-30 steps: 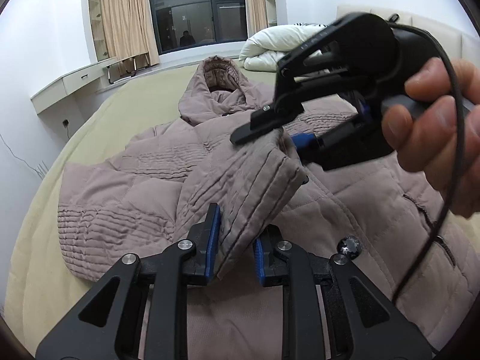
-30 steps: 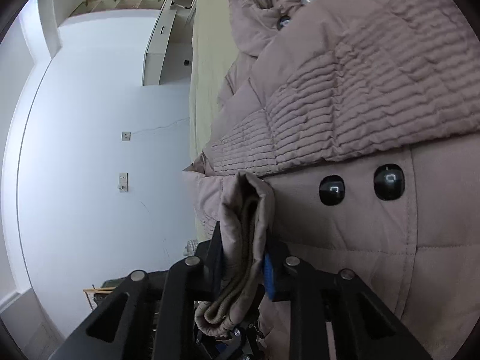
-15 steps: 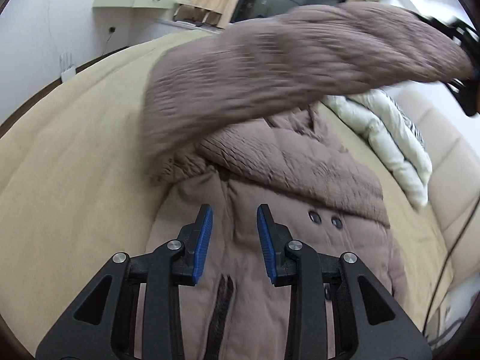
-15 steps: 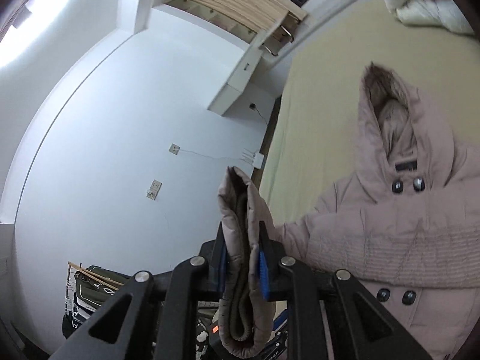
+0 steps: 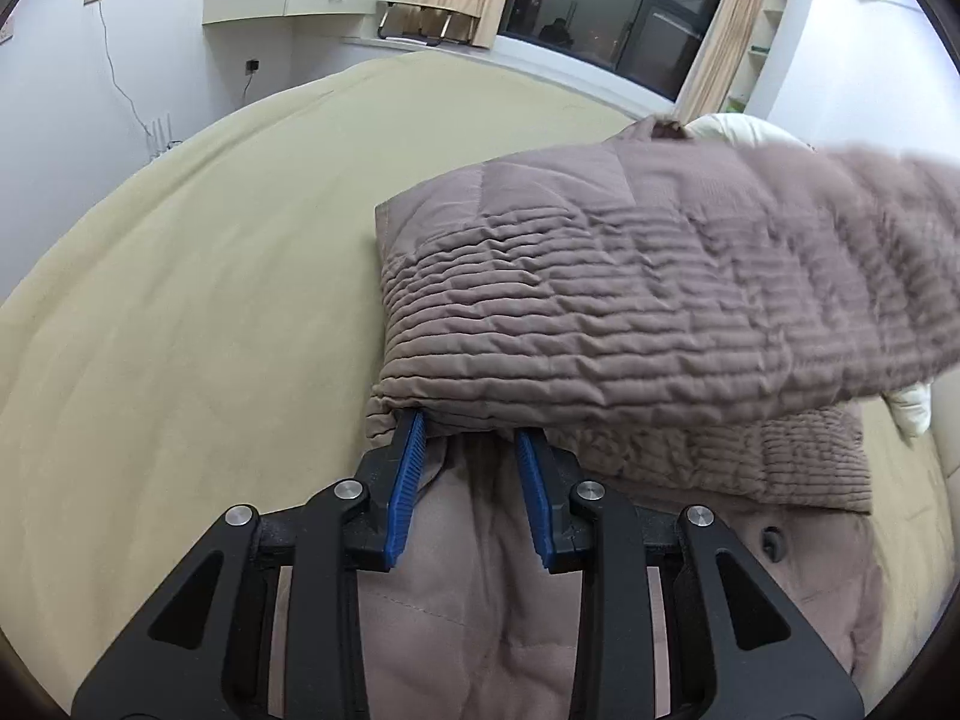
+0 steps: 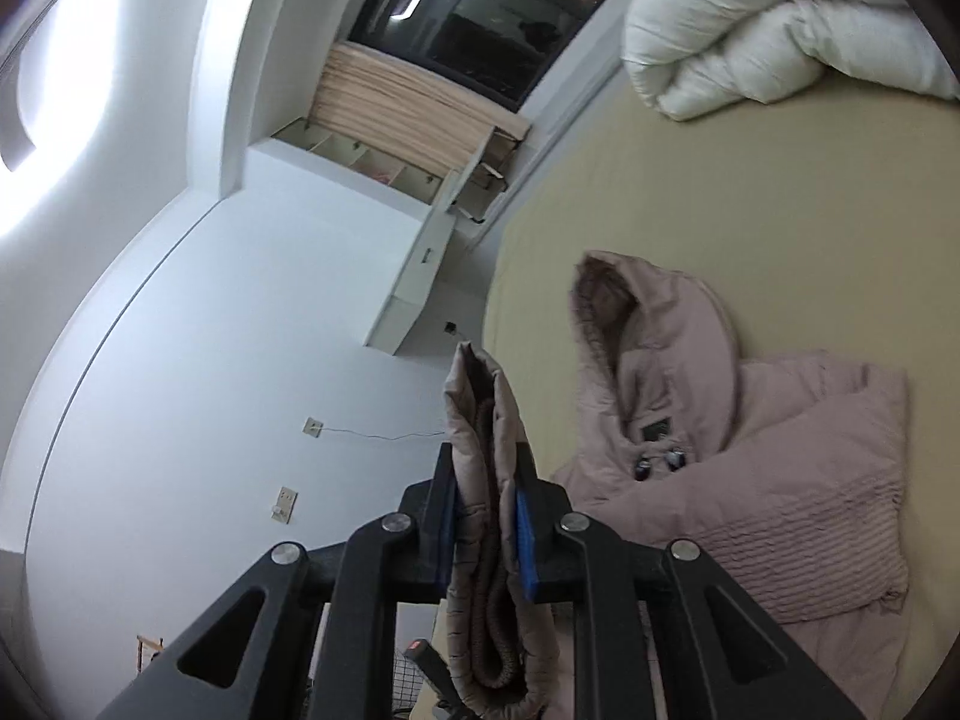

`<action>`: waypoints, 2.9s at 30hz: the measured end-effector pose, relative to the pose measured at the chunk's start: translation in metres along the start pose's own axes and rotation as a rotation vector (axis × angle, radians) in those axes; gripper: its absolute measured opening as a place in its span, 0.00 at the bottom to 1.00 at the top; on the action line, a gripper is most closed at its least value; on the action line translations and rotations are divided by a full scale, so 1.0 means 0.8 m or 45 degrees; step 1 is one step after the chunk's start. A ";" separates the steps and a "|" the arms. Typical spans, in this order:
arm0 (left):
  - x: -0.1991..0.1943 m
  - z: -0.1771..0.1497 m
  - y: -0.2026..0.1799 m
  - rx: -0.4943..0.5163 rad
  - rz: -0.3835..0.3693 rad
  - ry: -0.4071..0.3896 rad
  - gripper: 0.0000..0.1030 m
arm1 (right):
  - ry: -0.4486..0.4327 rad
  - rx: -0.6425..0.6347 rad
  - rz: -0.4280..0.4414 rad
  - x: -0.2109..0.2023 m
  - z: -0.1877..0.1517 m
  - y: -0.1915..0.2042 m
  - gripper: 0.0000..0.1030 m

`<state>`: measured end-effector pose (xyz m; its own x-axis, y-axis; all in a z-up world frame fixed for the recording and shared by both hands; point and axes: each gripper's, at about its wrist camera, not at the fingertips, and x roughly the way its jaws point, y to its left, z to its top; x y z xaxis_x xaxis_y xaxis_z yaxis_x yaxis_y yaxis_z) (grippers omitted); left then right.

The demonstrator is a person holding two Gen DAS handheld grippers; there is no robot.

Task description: Fold large clothes

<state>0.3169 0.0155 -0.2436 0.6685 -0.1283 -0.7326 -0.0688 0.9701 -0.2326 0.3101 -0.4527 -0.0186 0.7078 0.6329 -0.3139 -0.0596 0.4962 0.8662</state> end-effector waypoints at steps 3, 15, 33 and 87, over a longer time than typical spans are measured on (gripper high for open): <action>0.020 -0.006 0.009 0.009 0.039 0.058 0.29 | -0.011 0.185 -0.128 0.006 -0.011 -0.102 0.17; -0.029 0.004 0.021 0.019 0.042 -0.043 0.29 | 0.012 0.316 -0.398 0.037 -0.046 -0.245 0.16; 0.112 0.086 -0.050 0.400 0.208 0.085 0.29 | -0.165 0.025 -0.699 0.019 -0.039 -0.190 0.49; 0.029 0.103 0.072 0.001 -0.128 -0.046 0.29 | -0.076 -0.498 -0.781 0.074 -0.102 -0.135 0.65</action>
<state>0.3898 0.0853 -0.2212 0.6981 -0.2172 -0.6823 0.0001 0.9529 -0.3033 0.3009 -0.4206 -0.1621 0.7310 0.1451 -0.6667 0.1206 0.9343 0.3356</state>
